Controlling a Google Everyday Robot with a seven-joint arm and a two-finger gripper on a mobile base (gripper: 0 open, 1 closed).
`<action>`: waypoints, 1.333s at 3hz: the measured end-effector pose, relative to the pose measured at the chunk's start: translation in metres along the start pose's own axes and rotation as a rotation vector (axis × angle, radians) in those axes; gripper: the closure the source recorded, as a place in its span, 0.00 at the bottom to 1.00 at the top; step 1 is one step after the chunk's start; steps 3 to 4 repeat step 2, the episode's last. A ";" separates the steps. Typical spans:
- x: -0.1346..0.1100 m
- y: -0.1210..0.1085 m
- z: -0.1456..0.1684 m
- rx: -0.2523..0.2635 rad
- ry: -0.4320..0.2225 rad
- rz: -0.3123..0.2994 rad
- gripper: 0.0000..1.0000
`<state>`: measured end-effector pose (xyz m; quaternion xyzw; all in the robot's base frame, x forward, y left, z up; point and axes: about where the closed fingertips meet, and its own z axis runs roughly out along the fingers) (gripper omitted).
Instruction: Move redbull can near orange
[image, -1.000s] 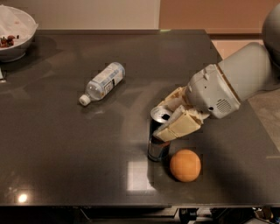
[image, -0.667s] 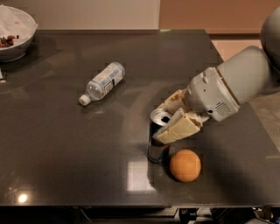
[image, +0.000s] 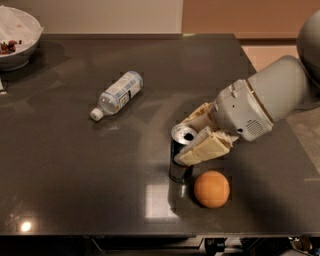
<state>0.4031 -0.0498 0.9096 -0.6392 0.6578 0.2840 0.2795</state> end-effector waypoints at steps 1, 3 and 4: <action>-0.001 0.001 0.001 -0.001 0.001 -0.003 0.00; -0.001 0.001 0.001 -0.001 0.001 -0.003 0.00; -0.001 0.001 0.001 -0.001 0.001 -0.003 0.00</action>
Offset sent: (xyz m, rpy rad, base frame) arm -0.0006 0.0015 0.0004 -0.0010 -0.0012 0.0030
